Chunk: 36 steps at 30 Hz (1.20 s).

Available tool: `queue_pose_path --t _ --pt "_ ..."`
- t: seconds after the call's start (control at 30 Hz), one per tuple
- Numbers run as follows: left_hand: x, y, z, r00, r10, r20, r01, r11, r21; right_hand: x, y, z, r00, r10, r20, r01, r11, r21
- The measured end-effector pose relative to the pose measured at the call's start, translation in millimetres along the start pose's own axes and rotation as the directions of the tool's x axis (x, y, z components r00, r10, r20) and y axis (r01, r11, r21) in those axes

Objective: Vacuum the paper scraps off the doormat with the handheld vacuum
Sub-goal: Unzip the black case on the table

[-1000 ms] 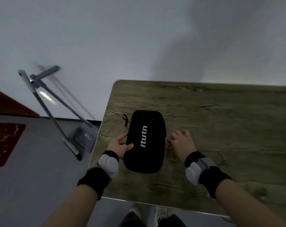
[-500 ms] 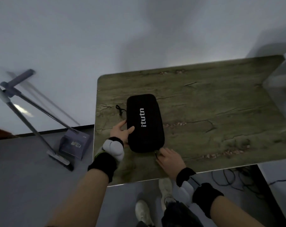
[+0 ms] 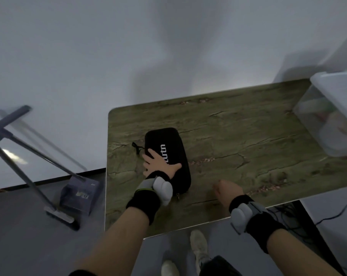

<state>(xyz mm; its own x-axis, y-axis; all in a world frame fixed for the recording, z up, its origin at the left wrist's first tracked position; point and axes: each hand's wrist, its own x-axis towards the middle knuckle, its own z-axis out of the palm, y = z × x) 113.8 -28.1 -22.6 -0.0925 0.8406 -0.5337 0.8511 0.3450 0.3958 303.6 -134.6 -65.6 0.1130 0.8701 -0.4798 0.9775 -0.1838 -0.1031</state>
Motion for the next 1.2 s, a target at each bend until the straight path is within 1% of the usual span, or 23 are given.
queue_pose_path --t 0.07,0.13,0.23,0.3,0.37,0.47,0.57,0.6,0.67,0.7,0.77,0.83,0.9,1.03,1.2 --pt "0 18 7 0.996 -0.085 0.015 0.085 0.996 0.017 2 9 -5 0.992 0.034 0.119 -0.040 0.998 0.049" --pt "2 29 13 0.991 -0.132 0.002 0.132 0.990 0.040 6 18 -3 0.977 0.055 0.206 -0.072 0.995 0.076" --pt "8 30 13 0.987 -0.163 -0.011 0.163 0.986 0.046 12 27 7 0.969 0.095 0.227 -0.136 0.976 0.171" --pt "10 27 10 0.985 -0.169 -0.029 0.170 0.985 0.036 15 26 16 0.967 0.084 0.239 -0.143 0.961 0.239" --pt "10 23 6 0.986 -0.163 -0.036 0.164 0.986 0.009 17 19 22 0.967 0.066 0.245 -0.151 0.925 0.349" --pt "10 18 0 0.981 -0.188 -0.046 0.183 0.979 -0.092 17 -2 24 0.980 0.014 0.200 -0.127 0.815 0.565" --pt "11 15 -5 0.972 -0.233 -0.031 0.220 0.948 -0.230 14 -29 24 0.980 -0.047 0.194 -0.121 0.632 0.765" --pt "11 15 -5 0.965 -0.259 -0.029 0.242 0.931 -0.274 14 -36 25 0.982 -0.041 0.185 -0.128 0.580 0.804" --pt "8 15 -5 0.951 -0.307 -0.018 0.282 0.895 -0.346 14 -50 26 0.993 0.020 0.115 -0.108 0.533 0.839" --pt "7 16 -5 0.948 -0.318 -0.007 0.293 0.882 -0.370 16 -55 25 0.996 0.068 0.062 -0.089 0.545 0.833" --pt "4 16 -4 0.946 -0.323 0.010 0.301 0.870 -0.390 17 -61 21 0.990 0.138 -0.015 -0.078 0.645 0.760" --pt "3 17 -5 0.945 -0.328 0.016 0.307 0.866 -0.396 18 -65 16 0.990 0.134 -0.043 -0.080 0.788 0.611" --pt "3 18 -3 0.942 -0.334 0.014 0.313 0.867 -0.389 17 -69 14 0.993 0.098 -0.068 -0.056 0.887 0.459" --pt "2 21 -3 0.941 -0.339 0.004 0.317 0.877 -0.362 17 -71 19 0.991 0.025 -0.133 0.018 0.950 0.312" --pt "3 21 1 0.945 -0.328 -0.007 0.304 0.883 -0.357 14 -73 32 0.986 -0.090 -0.142 0.110 0.984 0.140"
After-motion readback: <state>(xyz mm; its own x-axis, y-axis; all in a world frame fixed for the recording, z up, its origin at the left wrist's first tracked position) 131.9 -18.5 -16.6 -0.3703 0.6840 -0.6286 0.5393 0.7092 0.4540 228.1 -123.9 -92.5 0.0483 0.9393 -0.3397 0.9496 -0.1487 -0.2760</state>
